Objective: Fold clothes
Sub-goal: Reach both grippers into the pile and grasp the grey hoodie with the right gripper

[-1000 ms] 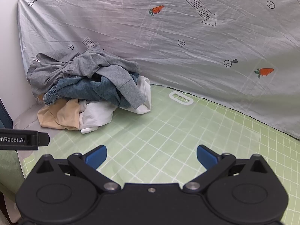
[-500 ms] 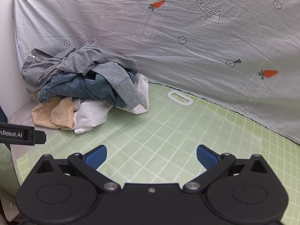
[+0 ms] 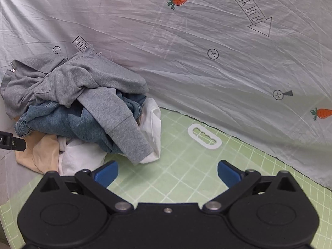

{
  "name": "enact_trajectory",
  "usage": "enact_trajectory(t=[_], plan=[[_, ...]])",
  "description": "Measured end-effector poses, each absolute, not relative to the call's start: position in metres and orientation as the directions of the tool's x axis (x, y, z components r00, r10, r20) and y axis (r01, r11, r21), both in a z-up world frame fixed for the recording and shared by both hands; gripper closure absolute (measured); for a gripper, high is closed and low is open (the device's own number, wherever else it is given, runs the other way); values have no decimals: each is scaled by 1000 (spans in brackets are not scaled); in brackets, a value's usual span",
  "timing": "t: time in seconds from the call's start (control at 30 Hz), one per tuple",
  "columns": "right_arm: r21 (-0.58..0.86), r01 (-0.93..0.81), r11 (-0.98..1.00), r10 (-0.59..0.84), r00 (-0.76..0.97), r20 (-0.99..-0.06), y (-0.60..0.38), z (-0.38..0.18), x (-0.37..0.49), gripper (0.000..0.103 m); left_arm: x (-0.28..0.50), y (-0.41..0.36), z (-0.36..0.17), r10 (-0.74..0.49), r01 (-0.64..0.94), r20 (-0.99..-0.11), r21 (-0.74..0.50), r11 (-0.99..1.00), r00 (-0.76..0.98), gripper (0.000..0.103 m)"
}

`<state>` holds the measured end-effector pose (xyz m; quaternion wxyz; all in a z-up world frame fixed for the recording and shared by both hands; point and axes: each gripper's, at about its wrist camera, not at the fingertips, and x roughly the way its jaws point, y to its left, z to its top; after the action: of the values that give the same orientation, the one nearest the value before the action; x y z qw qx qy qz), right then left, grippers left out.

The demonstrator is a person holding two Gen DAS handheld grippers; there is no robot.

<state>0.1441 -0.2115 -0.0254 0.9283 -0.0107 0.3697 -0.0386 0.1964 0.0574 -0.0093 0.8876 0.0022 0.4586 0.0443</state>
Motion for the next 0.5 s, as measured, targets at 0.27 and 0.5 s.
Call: enact_trajectory(t=[0.27, 0.5], plan=[[-79, -87, 993, 13, 750, -661, -186, -32, 263, 7, 294, 93, -7, 136, -197, -813, 26, 980, 567, 0], [-55, -270, 961, 172, 743, -646, -159, -40, 316, 18, 331, 87, -13, 14, -141, -824, -80, 987, 567, 7]])
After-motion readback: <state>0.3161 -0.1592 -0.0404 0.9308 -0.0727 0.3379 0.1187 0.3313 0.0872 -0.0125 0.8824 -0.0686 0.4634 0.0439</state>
